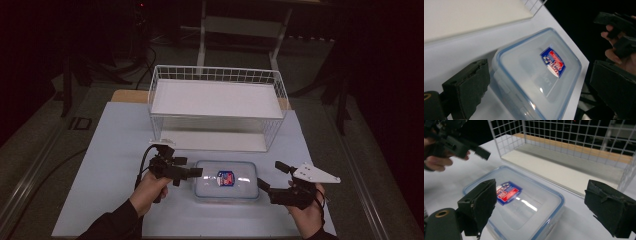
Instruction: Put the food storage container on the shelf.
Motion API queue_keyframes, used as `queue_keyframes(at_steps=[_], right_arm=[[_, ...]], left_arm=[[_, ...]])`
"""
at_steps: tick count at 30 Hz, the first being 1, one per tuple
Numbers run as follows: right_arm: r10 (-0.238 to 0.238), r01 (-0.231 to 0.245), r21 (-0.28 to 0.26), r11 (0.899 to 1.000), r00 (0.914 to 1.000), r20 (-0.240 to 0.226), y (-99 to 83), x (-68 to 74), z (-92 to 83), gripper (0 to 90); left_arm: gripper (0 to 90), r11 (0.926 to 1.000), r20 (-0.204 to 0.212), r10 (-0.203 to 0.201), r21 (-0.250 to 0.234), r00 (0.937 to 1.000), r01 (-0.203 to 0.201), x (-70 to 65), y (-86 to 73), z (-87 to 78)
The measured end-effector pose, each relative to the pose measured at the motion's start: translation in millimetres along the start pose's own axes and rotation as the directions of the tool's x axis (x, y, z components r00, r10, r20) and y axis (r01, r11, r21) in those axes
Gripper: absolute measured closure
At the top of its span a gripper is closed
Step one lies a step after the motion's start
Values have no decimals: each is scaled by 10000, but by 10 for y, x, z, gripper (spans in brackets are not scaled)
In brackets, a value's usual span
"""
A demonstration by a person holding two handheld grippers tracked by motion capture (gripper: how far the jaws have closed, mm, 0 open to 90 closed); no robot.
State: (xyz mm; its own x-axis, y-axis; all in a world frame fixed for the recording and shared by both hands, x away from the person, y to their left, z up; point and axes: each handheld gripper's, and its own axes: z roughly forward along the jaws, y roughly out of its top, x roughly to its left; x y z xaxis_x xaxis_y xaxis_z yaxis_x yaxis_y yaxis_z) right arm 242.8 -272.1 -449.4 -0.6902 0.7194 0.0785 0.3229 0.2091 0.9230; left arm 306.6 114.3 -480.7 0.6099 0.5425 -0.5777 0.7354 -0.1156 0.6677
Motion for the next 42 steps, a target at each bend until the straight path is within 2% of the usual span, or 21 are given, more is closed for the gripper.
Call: queue_keyframes(at_steps=[1,2,3,4,5,6,9,12,18,20,21,23,25,29,32,33,35,36,39,40,42], right_arm=[[55,-54,102,9999,10000,-51,-1,-2,13,104],[95,-94,125,9999,9999,-110,-4,-4,20,104],[190,-188,122,9997,9998,-118,-10,-2,25,104],[249,-246,197,9995,9996,-147,-19,-1,33,104],[360,-355,227,9991,9992,-193,-26,0,37,104],[427,-421,224,9989,9988,-239,-36,-3,41,104],[655,-640,380,9972,9970,-410,-59,-7,50,104],[841,-813,516,9954,9950,-546,-70,-18,64,104],[856,-803,784,9937,9941,-669,-89,-6,94,104],[895,-833,856,9928,9934,-718,-94,-10,99,105],[926,-859,881,9924,9929,-750,-96,-15,101,107],[1014,-937,1008,9905,9920,-747,-103,-24,106,122],[1130,-1034,1128,9882,9902,-819,-116,-38,109,129],[1439,-1313,1458,9806,9864,-794,-167,-61,144,143],[1949,-1792,1926,9648,9786,-661,-227,-91,196,171],[2117,-1935,2088,9586,9749,-687,-242,-113,215,172],[2493,-2292,2284,9462,9664,-627,-263,-155,244,181],[2750,-2518,2400,9376,9590,-681,-272,-182,257,205],[3600,-3271,2513,9110,9278,-975,-296,-265,271,246],[3774,-3427,2558,9040,9205,-1006,-307,-292,282,252],[3947,-3549,2688,8954,9121,-1105,-321,-319,305,268]], left_arm=[[29,9999,24,-30,125,10000,29,18,-3,18],[30,9994,-176,-124,333,9998,130,37,-9,48],[37,9980,-260,-397,478,9989,409,75,-23,76],[59,9964,-118,-646,539,9978,652,103,-36,95],[60,9934,8,-920,694,9958,917,141,-52,125],[62,9886,-70,-1218,880,9925,1219,172,-69,163],[142,9792,-97,-1683,1133,9857,1683,217,-110,218],[156,9643,100,-2279,1405,9736,2243,270,-147,261],[223,9462,223,-2810,1737,9594,2731,335,-200,288],[310,9420,338,-2933,1808,9554,2828,350,-213,295],[330,9375,567,-3087,1870,9495,2936,363,-221,301],[390,9374,804,-3090,1938,9476,2893,368,-226,298],[426,9444,785,-2919,1811,9532,2743,359,-223,269],[469,9431,797,-3002,1744,9505,2832,363,-240,246],[487,9460,906,-2912,1756,9524,2726,354,-237,227],[496,9493,961,-2803,1753,9551,2610,345,-240,216],[510,9522,1010,-2738,1683,9565,2548,328,-253,196],[515,9573,1034,-2571,1632,9608,2386,312,-260,188],[526,9656,1081,-2286,1520,9675,2111,272,-281,159],[530,9665,1086,-2252,1507,9682,2078,266,-285,154],[537,9696,1088,-2104,1499,9715,1932,242,-292,137]])
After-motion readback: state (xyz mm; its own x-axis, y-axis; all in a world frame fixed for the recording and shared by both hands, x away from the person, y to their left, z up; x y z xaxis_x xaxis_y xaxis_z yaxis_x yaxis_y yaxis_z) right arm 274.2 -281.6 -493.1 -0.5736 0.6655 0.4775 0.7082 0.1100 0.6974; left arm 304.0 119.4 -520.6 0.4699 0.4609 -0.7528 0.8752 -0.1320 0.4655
